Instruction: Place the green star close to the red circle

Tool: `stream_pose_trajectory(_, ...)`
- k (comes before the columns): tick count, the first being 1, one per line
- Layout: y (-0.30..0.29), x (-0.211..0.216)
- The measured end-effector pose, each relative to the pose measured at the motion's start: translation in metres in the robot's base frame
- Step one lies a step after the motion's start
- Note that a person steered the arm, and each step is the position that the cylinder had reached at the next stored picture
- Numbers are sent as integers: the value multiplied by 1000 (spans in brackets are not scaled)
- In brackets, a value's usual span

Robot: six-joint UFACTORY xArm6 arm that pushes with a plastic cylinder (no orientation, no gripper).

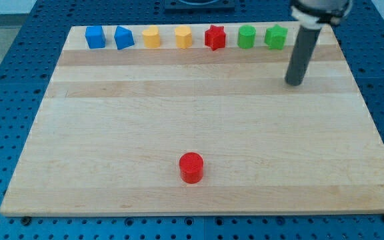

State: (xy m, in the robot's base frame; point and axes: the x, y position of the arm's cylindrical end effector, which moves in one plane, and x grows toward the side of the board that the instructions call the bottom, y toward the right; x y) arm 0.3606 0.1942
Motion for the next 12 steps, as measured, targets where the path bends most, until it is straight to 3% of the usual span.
stream_pose_trajectory(2,57,-76)
stream_pose_trajectory(4,48,-150)
stream_pose_trajectory(5,19,-158)
stream_pose_trajectory(8,-23,-135)
stream_pose_trajectory(12,-64,-34)
